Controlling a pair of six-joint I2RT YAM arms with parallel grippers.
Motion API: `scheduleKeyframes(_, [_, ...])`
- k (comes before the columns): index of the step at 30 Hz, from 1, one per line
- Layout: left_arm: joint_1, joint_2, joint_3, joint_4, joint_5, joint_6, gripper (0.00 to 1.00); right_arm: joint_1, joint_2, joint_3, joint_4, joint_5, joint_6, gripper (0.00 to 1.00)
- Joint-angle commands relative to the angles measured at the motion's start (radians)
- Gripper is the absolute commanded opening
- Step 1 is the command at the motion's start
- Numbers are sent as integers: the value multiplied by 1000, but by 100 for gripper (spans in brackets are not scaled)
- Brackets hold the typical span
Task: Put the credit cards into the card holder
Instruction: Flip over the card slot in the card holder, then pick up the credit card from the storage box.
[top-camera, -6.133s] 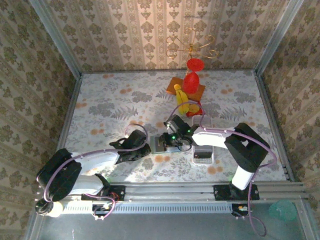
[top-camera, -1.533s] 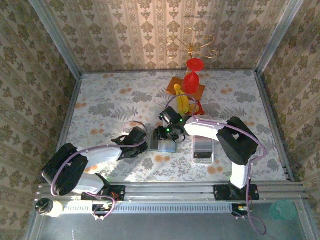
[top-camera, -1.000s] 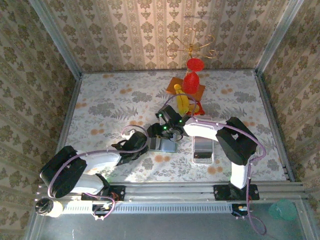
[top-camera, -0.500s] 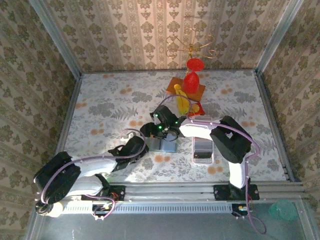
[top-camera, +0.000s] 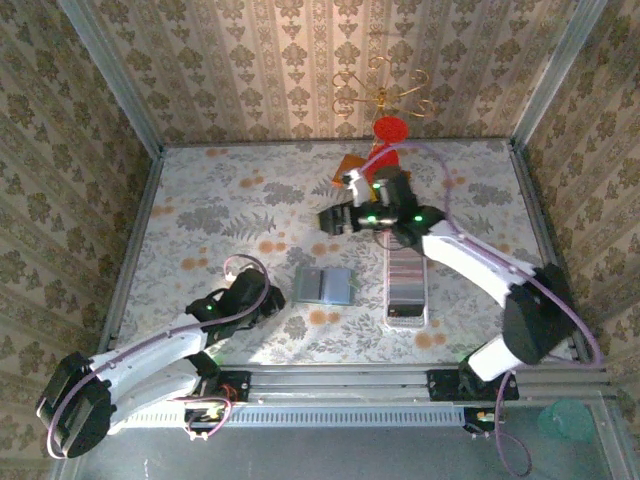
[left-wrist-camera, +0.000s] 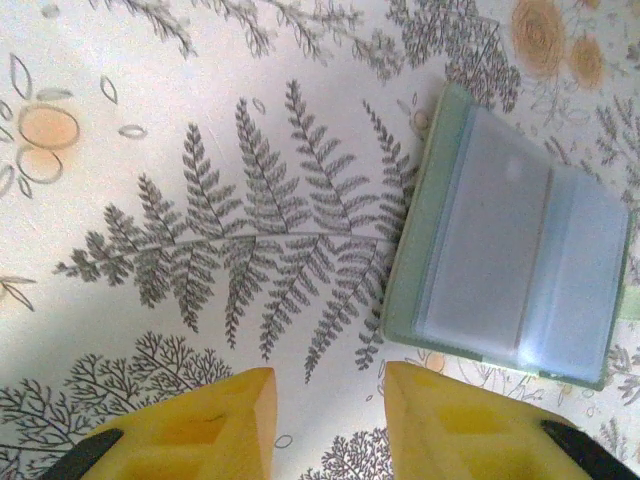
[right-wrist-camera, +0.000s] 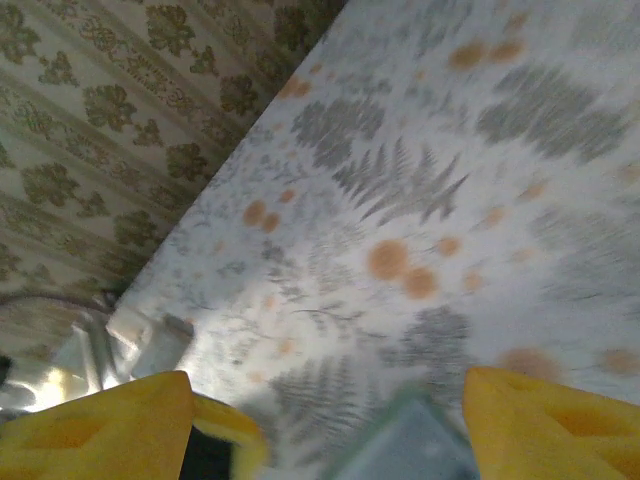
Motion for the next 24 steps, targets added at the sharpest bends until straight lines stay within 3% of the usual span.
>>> scheduleKeyframes(1, [25, 15, 61, -49, 9, 76, 36, -17, -150, -77, -249, -48, -559, 73])
scheduleKeyframes(5, [27, 85, 118, 7, 15, 107, 41, -35, -320, -181, -553, -1, -1129, 77])
scheduleKeyframes(7, [27, 132, 165, 7, 13, 135, 43, -35, -404, -262, -617, 72, -1283, 78])
scheduleKeyframes(13, [24, 239, 255, 45, 44, 200, 43, -56, -592, -468, -605, 211, -1401, 82])
scheduleKeyframes(18, [25, 261, 243, 105, 49, 194, 42, -66, -572, -538, -651, 328, -1536, 75])
scheduleKeyframes(24, [27, 261, 199, 169, 78, 169, 41, -73, -530, -581, -506, 367, -1554, 74])
